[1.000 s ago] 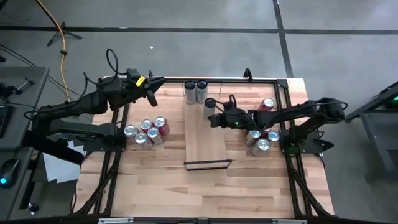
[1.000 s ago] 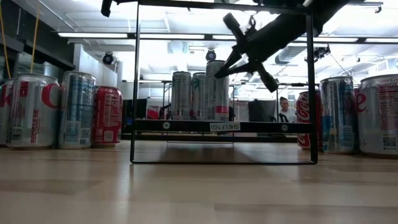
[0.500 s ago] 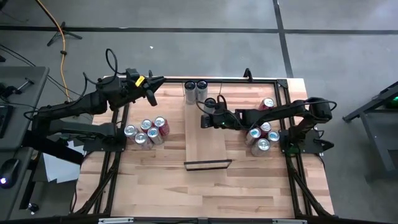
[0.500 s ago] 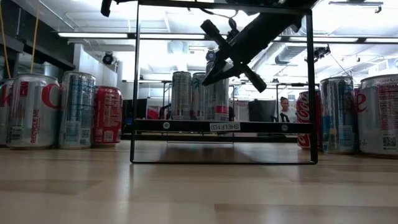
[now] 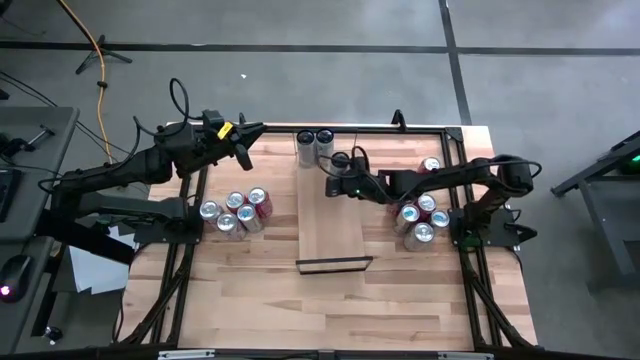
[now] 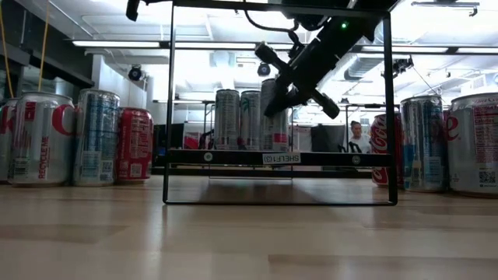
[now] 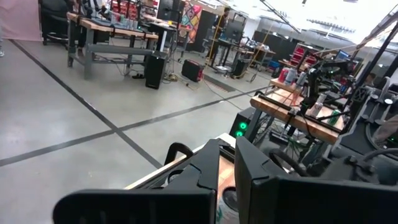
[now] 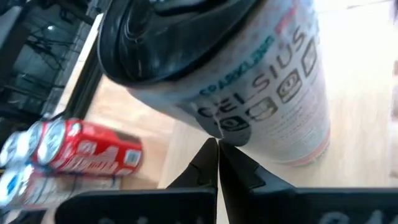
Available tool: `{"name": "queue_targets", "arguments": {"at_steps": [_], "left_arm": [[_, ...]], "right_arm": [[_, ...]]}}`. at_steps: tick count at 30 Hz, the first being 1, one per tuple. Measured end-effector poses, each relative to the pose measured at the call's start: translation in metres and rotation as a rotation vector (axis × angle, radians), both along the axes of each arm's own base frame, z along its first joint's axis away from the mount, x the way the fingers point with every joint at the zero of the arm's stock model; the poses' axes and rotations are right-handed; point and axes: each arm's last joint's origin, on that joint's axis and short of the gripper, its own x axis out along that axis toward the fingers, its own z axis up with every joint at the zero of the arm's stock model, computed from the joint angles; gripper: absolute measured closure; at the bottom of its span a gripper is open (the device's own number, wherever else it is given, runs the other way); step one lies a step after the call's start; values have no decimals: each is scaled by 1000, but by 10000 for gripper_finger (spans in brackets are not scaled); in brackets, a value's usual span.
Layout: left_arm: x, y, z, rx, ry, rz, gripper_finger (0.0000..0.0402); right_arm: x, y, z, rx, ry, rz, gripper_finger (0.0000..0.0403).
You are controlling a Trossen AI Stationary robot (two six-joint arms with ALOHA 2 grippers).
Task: Place canned beverage on shelf
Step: Put the white/pink soda can on the shelf aligned with the other white/pink soda cans
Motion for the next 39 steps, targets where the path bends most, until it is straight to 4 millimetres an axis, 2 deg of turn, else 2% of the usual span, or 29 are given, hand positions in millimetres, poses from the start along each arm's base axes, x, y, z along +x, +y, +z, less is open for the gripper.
{"name": "queue_targets", "arguments": {"at_steps": [21,39], "left_arm": [[0,0,0,-8,-5,1,401],[0,0,0,-22,-16,23,401]], "right_arm": [[-11,-62,0,-78,96,102,403],[-17,-85,1,-128,130,209,403]]}}
